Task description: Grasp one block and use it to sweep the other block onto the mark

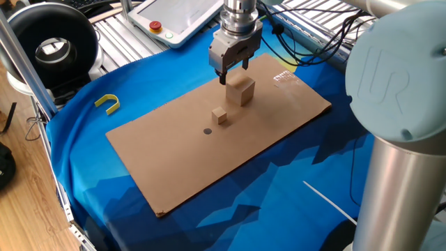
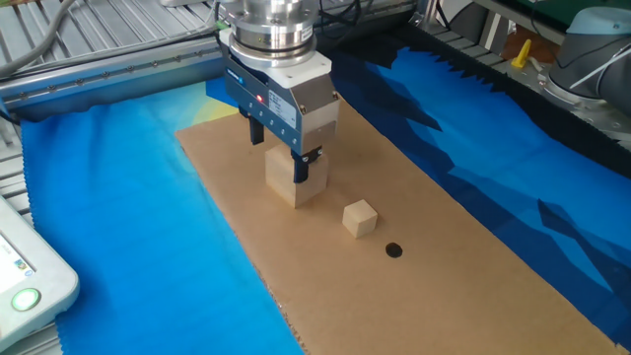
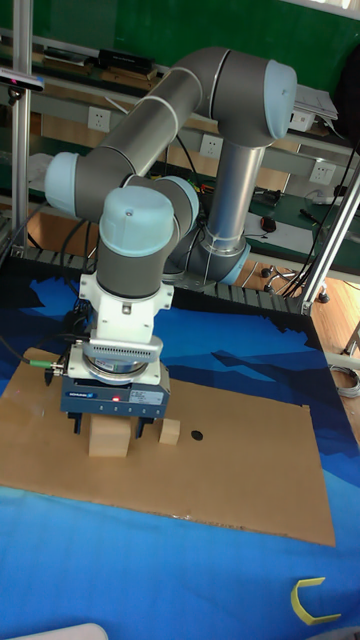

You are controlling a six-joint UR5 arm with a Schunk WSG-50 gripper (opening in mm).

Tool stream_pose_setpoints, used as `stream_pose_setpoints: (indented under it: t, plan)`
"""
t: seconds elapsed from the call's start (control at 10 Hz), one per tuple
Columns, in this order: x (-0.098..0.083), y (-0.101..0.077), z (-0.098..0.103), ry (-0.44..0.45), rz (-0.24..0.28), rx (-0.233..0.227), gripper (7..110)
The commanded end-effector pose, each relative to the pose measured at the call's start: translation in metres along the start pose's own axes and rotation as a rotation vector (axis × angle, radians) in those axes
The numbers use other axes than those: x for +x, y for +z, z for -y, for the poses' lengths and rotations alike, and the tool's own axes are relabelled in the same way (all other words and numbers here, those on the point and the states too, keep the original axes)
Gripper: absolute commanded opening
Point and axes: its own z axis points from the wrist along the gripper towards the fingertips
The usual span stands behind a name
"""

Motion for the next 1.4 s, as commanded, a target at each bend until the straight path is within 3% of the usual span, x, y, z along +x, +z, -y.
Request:
stream_pose_setpoints:
  t: [0.0, 0.4, 0.7, 0.8, 1.3]
  plan:
    - [-0.001, 0.002, -0.001, -0.029, 0.007, -0.014, 66]
    - [0.006, 0.008, -0.010, 0.000, 0.006, -0.051, 66]
    - [0.012, 0.008, -0.008, 0.035, -0.012, -0.046, 66]
    - [0.011, 0.010, -0.005, 0.041, -0.012, -0.037, 44]
    - [0.010, 0.013, -0.004, 0.042, -0.011, -0.029, 44]
